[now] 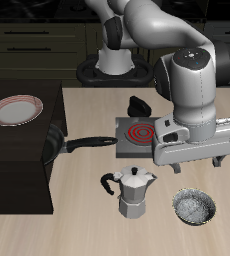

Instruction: Place the bowl on the plate

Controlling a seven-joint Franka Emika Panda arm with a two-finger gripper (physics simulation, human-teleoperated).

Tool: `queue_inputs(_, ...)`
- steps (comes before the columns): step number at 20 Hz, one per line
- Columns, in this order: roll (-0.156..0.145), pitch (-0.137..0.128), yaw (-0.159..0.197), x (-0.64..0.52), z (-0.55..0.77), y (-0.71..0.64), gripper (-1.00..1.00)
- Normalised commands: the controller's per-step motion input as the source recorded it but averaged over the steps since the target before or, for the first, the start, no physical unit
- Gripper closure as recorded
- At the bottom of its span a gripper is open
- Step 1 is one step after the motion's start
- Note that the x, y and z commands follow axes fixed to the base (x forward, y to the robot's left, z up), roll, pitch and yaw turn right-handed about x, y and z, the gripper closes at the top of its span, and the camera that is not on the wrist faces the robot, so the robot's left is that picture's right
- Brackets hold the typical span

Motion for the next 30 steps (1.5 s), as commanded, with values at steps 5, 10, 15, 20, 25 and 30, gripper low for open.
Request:
queue_inputs(5,0.025,0.033,0.027,-0.01,-0.32,0.14,-1.0)
queue_inputs(10,-0.006,0.036,0.056,0.01,-0.34,0.09,-1.0)
queue_inputs(15,0.002,0.016,0.059,-0.05,-0.21,0.15,-1.0)
queue_inputs(20,0.021,0.037,0.019,-0.02,-0.25,0.15,-1.0)
queue_inputs(25,0.021,0.019,0.025,-0.01,-0.15,0.12,-1.0)
queue_inputs(30,0.026,0.024,0.068,-0.07,-0.23,0.19,-1.0)
